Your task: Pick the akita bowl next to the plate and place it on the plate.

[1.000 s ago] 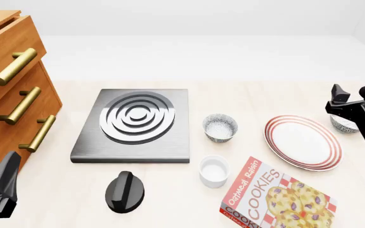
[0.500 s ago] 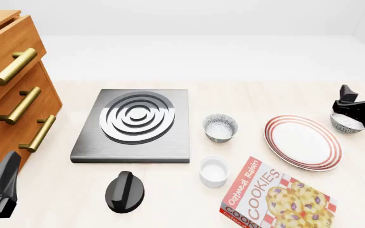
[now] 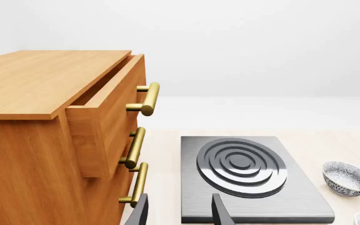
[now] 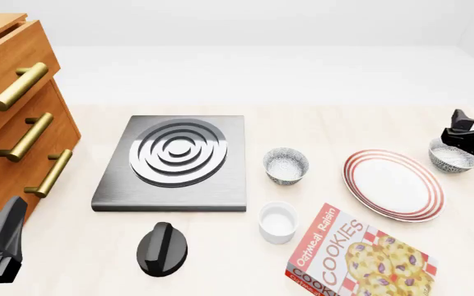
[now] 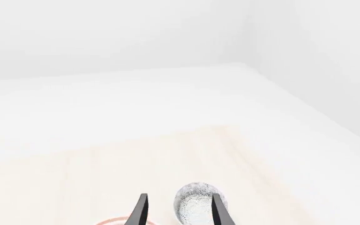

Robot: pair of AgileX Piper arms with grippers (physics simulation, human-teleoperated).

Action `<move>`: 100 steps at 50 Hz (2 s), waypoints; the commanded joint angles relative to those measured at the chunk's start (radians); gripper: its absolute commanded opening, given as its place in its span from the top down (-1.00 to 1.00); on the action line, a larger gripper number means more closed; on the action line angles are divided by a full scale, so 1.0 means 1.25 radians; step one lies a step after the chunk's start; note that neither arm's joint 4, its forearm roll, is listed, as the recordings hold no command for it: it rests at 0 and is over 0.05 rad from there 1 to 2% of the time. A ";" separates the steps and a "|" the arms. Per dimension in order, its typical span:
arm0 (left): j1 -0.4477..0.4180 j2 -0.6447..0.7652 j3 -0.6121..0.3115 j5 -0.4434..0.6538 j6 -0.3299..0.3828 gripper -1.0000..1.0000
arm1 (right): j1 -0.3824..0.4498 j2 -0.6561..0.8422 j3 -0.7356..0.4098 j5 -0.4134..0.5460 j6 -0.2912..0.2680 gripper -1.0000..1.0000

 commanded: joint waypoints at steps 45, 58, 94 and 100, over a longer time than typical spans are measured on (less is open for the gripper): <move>0.000 0.000 0.000 0.000 0.000 -1.00 | -0.072 0.049 -0.050 0.017 0.014 -1.00; 0.000 0.000 0.000 0.000 0.000 -1.00 | -0.086 0.056 -0.061 0.025 0.019 -1.00; 0.000 0.000 0.000 0.000 0.000 -1.00 | -0.121 0.082 -0.087 0.039 0.035 -1.00; 0.000 0.000 0.000 0.000 0.000 -1.00 | -0.126 0.092 -0.092 0.039 0.039 -1.00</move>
